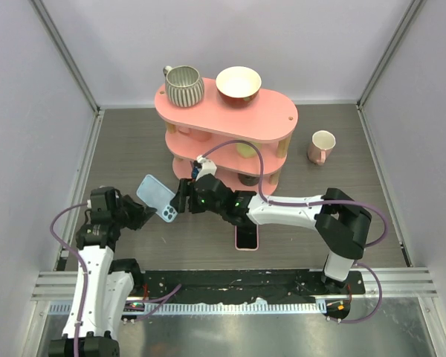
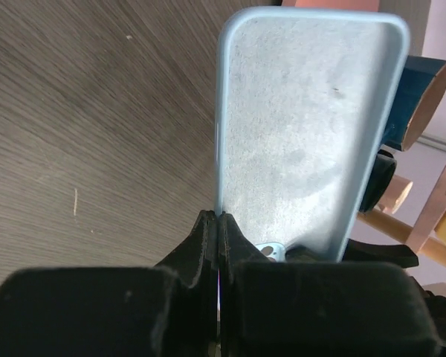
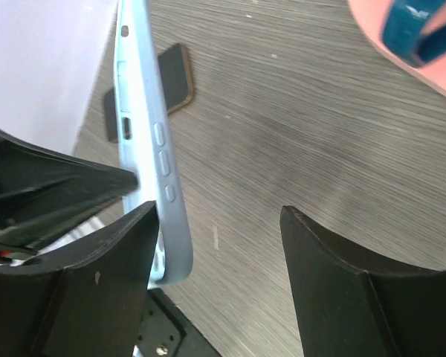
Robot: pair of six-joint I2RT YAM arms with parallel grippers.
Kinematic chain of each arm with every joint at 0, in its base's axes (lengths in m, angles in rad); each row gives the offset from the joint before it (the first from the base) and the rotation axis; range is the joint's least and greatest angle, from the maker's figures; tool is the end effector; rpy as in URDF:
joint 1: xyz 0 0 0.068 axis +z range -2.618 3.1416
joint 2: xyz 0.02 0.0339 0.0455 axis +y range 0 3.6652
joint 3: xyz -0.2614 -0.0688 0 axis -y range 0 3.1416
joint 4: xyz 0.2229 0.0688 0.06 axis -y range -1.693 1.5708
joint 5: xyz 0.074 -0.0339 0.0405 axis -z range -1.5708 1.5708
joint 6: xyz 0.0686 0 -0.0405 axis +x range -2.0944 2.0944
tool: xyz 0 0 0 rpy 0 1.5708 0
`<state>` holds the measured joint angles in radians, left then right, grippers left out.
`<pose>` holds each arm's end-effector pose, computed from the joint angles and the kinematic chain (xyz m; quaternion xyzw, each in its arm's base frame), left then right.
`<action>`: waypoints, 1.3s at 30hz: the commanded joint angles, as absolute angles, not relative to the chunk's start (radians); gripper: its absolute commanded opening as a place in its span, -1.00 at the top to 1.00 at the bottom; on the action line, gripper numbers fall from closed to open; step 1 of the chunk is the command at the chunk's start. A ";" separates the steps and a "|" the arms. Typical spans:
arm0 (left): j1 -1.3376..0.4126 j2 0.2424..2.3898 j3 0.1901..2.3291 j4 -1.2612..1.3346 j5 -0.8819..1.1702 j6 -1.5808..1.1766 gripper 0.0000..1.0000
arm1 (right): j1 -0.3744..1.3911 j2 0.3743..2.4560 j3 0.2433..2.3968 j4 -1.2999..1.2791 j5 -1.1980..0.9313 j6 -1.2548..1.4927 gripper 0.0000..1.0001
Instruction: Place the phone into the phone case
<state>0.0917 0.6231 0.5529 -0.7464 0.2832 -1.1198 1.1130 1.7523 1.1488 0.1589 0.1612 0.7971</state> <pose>0.1313 -0.0072 0.2083 -0.4814 0.7863 -0.2935 0.2529 0.1923 0.3653 0.2326 -0.0901 0.8391 0.3950 0.3629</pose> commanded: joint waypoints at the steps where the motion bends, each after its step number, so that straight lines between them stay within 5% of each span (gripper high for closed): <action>1: 0.071 0.684 0.614 -0.775 0.235 -1.037 0.99 | 1.117 1.658 1.154 0.006 0.311 0.741 -0.44; 9: -0.310 0.883 0.647 -0.726 0.010 -1.095 1.00 | 1.118 1.404 0.996 -0.055 0.445 0.696 -0.48; 26: -0.505 1.158 0.597 -0.615 -0.015 -0.991 0.99 | 1.117 0.974 0.750 -0.054 0.538 0.686 -0.51; 27: -0.506 1.163 0.607 -0.621 -0.015 -0.986 0.86 | 1.118 0.968 0.747 -0.057 0.540 0.683 -0.51; 28: -0.506 1.166 0.614 -0.629 -0.015 -0.982 0.28 | 1.117 0.962 0.746 -0.063 0.541 0.683 -0.52; 31: -0.506 1.157 0.658 -0.681 -0.023 -0.971 -0.37 | 1.117 0.939 0.738 -0.077 0.534 0.678 -0.53; 35: -0.494 1.117 0.788 -0.819 -0.145 -0.928 -0.82 | 1.117 0.893 0.723 -0.110 0.531 0.680 -0.53; 39: -0.312 1.083 0.885 -0.864 -0.200 -0.916 -0.77 | 1.118 0.780 0.681 -0.135 0.557 0.680 -0.54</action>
